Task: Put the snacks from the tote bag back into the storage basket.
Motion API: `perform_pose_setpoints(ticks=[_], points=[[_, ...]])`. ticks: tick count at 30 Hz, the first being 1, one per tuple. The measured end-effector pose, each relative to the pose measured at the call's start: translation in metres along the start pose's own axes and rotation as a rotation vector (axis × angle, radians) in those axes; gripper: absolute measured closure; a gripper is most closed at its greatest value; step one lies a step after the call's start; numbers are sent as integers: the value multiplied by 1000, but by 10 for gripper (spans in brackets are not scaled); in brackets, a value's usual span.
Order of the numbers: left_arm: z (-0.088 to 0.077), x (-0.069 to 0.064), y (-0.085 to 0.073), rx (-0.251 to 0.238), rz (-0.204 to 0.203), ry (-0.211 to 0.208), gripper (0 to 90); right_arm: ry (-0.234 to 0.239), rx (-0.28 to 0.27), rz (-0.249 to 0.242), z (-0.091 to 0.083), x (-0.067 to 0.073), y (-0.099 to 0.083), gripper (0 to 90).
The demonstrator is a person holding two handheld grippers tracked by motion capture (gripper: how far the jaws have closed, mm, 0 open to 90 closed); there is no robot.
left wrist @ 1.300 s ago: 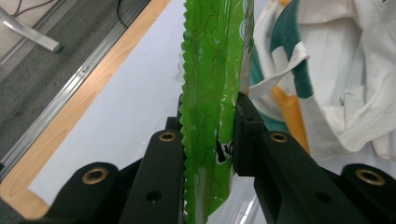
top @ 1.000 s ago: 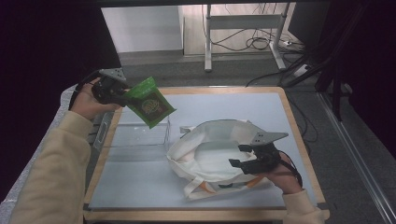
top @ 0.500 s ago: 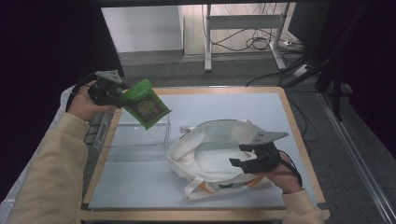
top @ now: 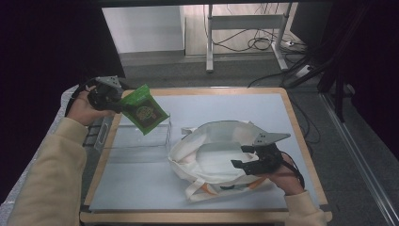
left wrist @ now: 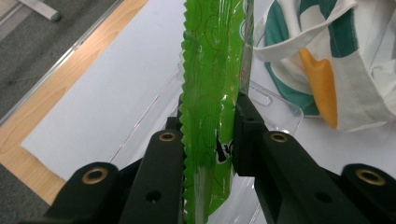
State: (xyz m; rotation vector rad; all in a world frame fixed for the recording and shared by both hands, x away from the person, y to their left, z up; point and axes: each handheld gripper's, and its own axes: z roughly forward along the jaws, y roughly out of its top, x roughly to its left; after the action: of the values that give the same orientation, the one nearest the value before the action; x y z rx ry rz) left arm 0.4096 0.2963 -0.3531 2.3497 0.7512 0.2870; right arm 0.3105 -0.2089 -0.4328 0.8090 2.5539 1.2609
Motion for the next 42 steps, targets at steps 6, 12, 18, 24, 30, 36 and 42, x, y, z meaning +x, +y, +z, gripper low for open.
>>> perform_pose_setpoints(ticks=[6, 12, 18, 24, 30, 36, 42], points=[[5, 1, -6, 32, 9, -4, 768, 1, 2, 1, 1, 0, 0, 320], [18, 5, -11, 82, 10, -11, 768, 1, 7, 2, 2, 0, 0, 319], [32, 7, -15, 118, 12, -25, 768, 0, 11, 5, 3, -1, -1, 316], [44, 7, -16, 150, 31, -49, 767, 1, 17, 3, 5, -1, -2, 316], [57, 8, -14, 175, 40, -53, 767, -4, 17, 1, 4, -1, -1, 316], [56, 11, -13, 165, 25, -59, 767, -6, 21, 2, 5, -2, -2, 316], [48, 12, -18, 184, 30, -47, 767, -7, 19, 7, 4, -3, -3, 316]])
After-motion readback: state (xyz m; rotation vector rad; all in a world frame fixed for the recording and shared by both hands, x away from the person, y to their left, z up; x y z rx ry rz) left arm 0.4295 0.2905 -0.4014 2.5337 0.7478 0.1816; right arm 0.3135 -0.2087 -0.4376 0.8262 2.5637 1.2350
